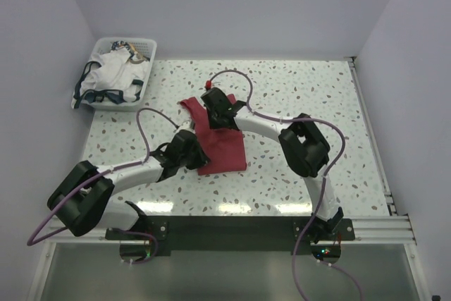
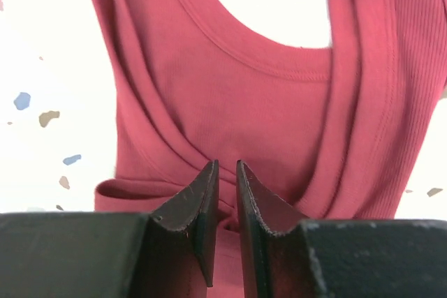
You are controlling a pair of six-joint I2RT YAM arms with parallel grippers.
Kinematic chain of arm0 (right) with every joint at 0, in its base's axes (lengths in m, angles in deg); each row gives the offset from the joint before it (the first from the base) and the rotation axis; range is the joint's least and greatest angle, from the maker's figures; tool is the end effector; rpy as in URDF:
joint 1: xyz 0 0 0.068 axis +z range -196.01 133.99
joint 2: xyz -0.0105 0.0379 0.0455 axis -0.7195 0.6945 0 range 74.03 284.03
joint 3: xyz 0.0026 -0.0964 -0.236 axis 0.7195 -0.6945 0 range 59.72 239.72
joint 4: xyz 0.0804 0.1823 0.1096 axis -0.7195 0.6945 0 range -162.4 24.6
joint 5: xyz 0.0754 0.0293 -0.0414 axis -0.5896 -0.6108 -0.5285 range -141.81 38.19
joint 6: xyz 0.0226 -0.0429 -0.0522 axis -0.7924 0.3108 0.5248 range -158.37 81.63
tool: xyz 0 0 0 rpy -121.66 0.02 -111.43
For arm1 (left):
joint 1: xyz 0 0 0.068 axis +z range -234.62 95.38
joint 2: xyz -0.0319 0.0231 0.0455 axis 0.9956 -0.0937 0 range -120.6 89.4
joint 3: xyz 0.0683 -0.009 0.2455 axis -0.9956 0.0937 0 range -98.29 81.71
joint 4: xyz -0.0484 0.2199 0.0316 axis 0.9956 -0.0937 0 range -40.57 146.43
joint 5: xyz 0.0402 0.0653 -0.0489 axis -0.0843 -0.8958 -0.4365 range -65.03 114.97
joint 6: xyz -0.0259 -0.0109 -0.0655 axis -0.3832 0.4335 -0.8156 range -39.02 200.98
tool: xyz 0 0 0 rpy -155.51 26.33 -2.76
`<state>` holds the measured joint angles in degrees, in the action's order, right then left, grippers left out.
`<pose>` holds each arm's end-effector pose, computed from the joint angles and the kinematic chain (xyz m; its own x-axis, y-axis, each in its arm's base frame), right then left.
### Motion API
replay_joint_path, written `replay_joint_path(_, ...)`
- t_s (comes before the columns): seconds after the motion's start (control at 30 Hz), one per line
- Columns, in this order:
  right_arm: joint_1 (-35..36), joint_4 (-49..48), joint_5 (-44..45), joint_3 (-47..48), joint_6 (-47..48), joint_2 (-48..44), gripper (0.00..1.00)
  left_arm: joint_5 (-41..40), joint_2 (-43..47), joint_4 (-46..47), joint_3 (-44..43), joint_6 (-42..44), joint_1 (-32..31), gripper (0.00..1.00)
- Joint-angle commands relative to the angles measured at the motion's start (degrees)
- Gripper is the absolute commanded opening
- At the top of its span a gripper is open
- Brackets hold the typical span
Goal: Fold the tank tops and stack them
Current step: Fold the tank top
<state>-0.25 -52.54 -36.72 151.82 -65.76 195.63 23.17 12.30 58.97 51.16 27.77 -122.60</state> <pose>0.3210 0.3078 0.1731 -0.7340 -0.1168 -0.6691 -0.2654 0.9561 0.1243 0.1961 -0.1508 0.1508 -0.8063 -0.3860 -0.4482 -0.0809 0.8226 -0.5629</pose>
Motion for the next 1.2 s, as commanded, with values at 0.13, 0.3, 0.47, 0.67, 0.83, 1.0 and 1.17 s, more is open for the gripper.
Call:
replay_joint_path(0.13,0.6,-0.2,1.9,0.9,2.5,-5.1,0.23,-1.9,-0.9,4.2,2.2,-1.3,-0.3,0.07)
replay_joint_path(0.3,0.7,-0.3,5.6,-5.9,2.4,-15.8,0.26,-2.8,1.7,4.1,0.6,0.0,-0.3,0.11)
replay_joint_path(0.47,1.5,-2.2,4.9,-17.6,-0.6,-24.1,0.27,-4.3,0.9,1.2,-5.8,2.0,1.2,0.15)
replay_joint_path(0.67,4.4,-4.9,4.0,-27.4,-5.0,-27.6,0.27,-3.6,-6.6,1.1,-12.3,3.5,4.6,0.13)
replay_joint_path(0.83,7.2,-5.9,4.2,-29.3,-7.1,-25.4,0.27,-4.9,-12.1,2.1,-13.8,3.8,6.6,0.11)
replay_joint_path(1.0,7.4,-7.4,2.4,-33.5,-9.0,-22.6,0.27,-4.7,-17.5,4.1,-13.2,3.7,9.7,0.10)
replay_joint_path(1.17,7.4,-8.6,1.0,-37.9,-9.5,-22.5,0.27,-3.0,-19.1,5.7,-13.0,3.5,10.2,0.11)
